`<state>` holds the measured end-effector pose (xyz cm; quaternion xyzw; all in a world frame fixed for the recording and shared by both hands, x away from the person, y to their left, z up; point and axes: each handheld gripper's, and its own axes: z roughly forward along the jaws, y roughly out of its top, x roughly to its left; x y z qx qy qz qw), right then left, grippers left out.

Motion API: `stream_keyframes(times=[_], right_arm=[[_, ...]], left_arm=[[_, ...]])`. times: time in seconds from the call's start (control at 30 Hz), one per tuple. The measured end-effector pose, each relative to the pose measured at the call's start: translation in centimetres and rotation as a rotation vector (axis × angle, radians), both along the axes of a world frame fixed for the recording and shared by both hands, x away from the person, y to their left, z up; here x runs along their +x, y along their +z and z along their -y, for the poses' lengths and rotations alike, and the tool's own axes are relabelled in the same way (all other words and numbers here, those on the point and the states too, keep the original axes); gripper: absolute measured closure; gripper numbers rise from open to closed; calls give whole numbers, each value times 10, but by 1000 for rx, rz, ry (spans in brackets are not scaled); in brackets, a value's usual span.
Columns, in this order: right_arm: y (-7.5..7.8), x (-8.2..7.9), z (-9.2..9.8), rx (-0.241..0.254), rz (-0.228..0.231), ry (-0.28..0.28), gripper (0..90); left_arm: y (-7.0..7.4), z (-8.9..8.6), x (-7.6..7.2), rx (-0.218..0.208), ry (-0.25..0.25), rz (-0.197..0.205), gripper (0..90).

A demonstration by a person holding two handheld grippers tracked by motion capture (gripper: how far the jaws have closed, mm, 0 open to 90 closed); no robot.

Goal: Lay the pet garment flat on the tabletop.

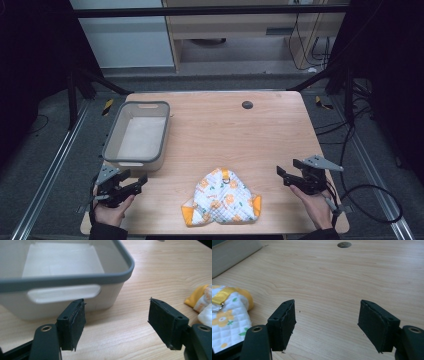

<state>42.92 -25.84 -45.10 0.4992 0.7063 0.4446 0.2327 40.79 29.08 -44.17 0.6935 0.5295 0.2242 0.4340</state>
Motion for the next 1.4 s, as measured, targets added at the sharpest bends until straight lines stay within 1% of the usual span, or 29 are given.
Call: stream_keyframes(times=[0.1,0.17,0.23,0.37,0.43,0.5,0.57,0.6,0.67,0.7,0.77,0.9,1.03,1.23,1.3,1.4], right_arm=[[5,3,-5,-24,1,22,302],[8,4,-8,-26,-3,33,310],[9,6,-11,-39,-2,45,319],[13,11,-18,-31,-8,63,321],[16,14,-24,-28,-2,82,322],[18,16,-30,-28,2,100,322],[20,17,-36,-19,14,118,325],[20,17,-38,-15,16,125,325],[17,16,-43,0,18,141,333],[16,16,-45,-6,2,153,334],[13,15,-49,-20,-5,165,341],[9,12,-56,-23,-24,201,352],[5,9,-63,-28,-41,237,361],[-4,9,-76,-39,-81,281,372],[-6,8,-81,-45,-86,300,375],[-10,8,-86,-49,-99,325,381]], left_arm=[[11,2,1,-9,-11,22,289],[17,4,2,-8,-18,38,290],[23,9,4,-12,-30,50,291],[29,26,10,-9,-65,55,292],[29,37,14,-4,-87,55,292],[28,48,17,-6,-109,52,292],[25,59,18,4,-134,39,296],[23,63,19,16,-146,32,296],[20,70,18,14,-162,28,303],[18,72,18,16,-170,22,308],[14,78,19,24,-185,10,312],[7,89,19,46,-228,-18,326],[3,98,20,53,-261,-38,338],[-5,112,21,71,-308,-75,345],[-8,118,22,80,-327,-91,346],[-11,127,21,103,-351,-98,349]])
